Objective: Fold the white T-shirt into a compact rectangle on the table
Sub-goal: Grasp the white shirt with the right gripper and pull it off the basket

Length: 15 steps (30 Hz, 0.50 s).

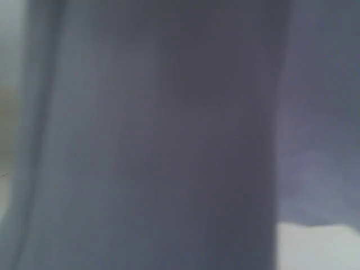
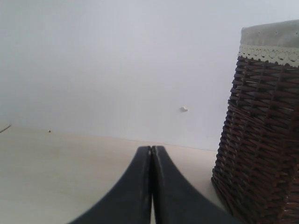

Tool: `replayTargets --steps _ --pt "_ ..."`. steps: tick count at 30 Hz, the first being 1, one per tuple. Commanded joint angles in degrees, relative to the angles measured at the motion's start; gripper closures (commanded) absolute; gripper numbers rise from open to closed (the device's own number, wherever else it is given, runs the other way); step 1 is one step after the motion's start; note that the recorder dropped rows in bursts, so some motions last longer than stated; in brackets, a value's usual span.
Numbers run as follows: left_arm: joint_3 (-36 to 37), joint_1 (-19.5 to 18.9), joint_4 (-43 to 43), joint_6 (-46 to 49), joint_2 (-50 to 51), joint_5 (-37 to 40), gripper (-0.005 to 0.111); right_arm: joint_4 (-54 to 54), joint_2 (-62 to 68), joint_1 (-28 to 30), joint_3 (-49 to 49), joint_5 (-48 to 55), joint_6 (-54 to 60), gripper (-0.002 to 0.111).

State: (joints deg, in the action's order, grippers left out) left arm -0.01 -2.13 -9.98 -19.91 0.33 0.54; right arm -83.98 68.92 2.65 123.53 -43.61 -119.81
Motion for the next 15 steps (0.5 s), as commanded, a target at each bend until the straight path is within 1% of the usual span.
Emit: replayTargets --steps 1,4,6,15 --pt "0.01 0.2 0.28 -0.31 -0.33 0.22 0.107 -15.63 1.25 0.0 -0.18 -9.68 -1.88 0.108" --pt "0.01 0.2 0.28 -0.31 -0.33 0.6 0.107 -15.97 2.58 0.0 -5.41 -21.01 -1.88 0.108" --pt "0.01 0.2 0.28 -0.31 -0.33 0.6 0.107 -15.97 3.61 0.0 -8.74 -25.95 -1.88 0.108" --pt "0.01 0.2 0.28 -0.31 -0.33 0.69 0.107 -15.97 4.93 0.0 -26.38 -26.36 -1.51 0.108"
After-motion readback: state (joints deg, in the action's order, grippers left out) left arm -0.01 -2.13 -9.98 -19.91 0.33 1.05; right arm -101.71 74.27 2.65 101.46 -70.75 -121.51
